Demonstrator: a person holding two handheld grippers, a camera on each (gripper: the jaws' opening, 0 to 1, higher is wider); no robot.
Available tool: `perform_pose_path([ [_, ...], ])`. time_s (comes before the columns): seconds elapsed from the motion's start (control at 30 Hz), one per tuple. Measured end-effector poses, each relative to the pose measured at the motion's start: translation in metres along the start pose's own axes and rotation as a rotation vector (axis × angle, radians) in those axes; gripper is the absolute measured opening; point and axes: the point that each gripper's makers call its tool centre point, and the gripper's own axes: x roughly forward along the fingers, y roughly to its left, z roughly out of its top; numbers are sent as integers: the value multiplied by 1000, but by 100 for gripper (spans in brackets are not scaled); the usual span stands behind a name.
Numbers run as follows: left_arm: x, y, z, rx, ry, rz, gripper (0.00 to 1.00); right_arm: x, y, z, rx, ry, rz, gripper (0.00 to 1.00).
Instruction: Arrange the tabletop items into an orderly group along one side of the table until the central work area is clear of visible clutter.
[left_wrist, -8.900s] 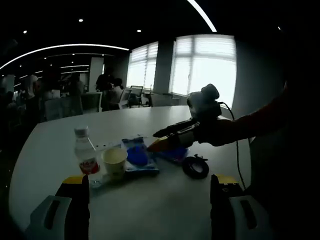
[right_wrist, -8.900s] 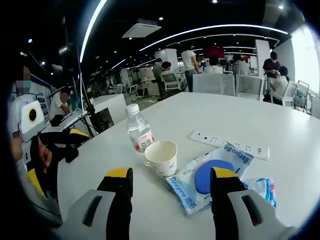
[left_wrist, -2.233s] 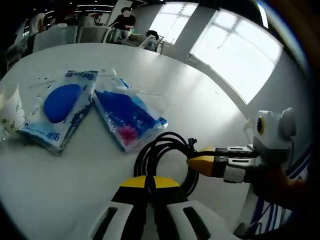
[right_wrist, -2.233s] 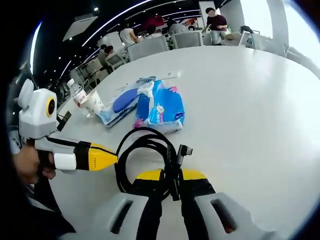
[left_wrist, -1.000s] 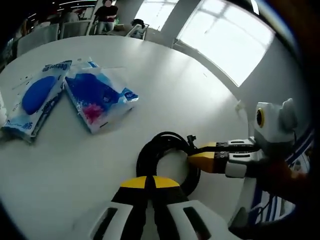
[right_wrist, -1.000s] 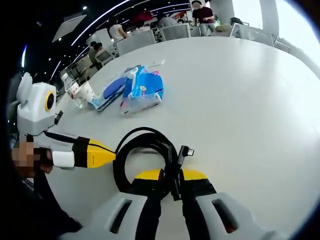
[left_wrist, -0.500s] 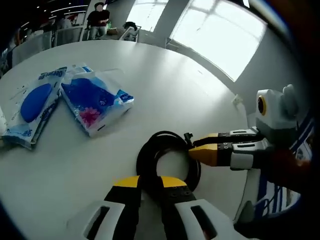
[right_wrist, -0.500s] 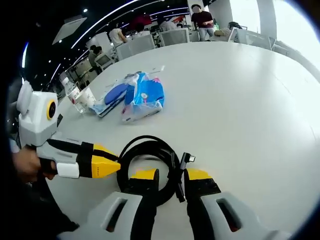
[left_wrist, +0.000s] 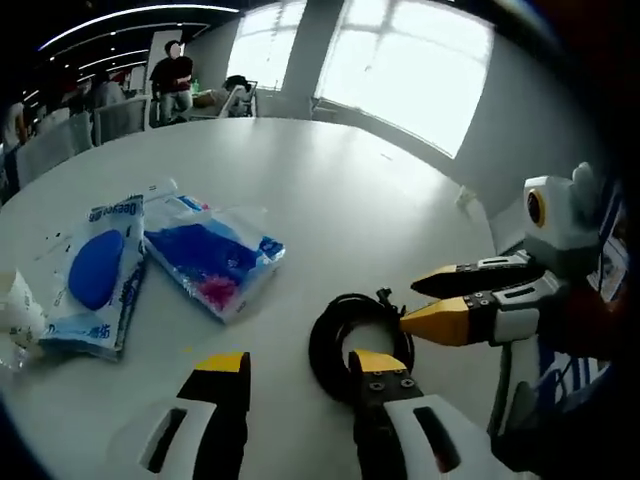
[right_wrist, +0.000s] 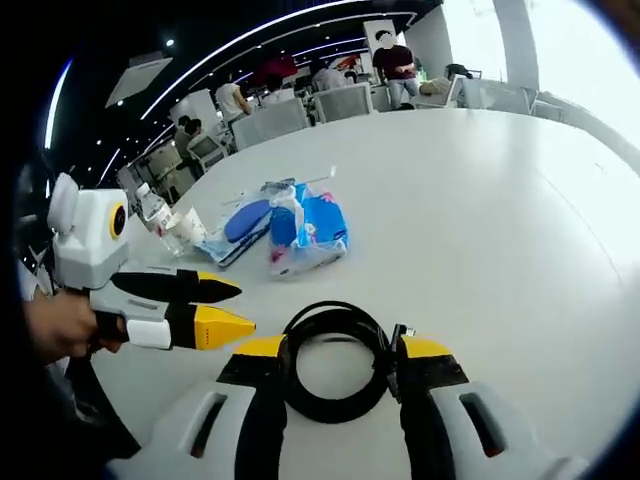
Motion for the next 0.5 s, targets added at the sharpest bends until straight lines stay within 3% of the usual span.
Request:
perform_pose_path([
  [0.3, -19, 42, 22, 79, -36, 4, 50, -8, 22, 18, 22, -71, -23, 53],
  [0.5, -25, 60, 37, 140, -36, -28, 57, -6, 32, 25, 45, -101, -45, 61],
])
